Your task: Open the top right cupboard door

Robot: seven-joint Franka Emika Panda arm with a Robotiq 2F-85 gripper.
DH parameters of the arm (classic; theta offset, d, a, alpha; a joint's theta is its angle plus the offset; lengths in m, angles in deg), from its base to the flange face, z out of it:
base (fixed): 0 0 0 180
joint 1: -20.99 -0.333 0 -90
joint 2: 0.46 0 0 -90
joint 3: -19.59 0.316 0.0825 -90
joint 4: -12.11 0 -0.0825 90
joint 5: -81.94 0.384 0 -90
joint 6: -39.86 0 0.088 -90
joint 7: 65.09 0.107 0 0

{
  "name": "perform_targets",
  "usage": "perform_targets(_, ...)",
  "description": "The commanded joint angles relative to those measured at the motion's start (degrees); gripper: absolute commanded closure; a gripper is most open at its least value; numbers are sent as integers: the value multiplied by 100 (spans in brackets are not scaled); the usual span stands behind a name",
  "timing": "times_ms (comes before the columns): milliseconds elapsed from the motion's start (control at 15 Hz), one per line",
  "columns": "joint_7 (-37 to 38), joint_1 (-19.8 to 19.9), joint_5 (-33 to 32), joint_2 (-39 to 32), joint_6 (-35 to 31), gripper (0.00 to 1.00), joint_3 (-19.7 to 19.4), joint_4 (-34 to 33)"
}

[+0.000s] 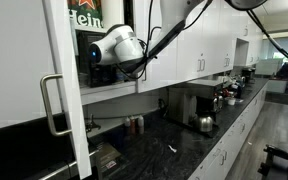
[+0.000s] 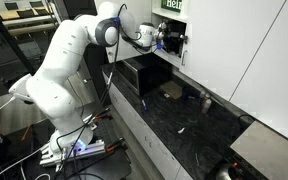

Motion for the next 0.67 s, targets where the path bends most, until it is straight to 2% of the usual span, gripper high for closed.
perform_targets(0,59,71,-113,-263,95,0,-37,-388)
perform_targets(600,332,42,45,-189,735,0,-112,-369)
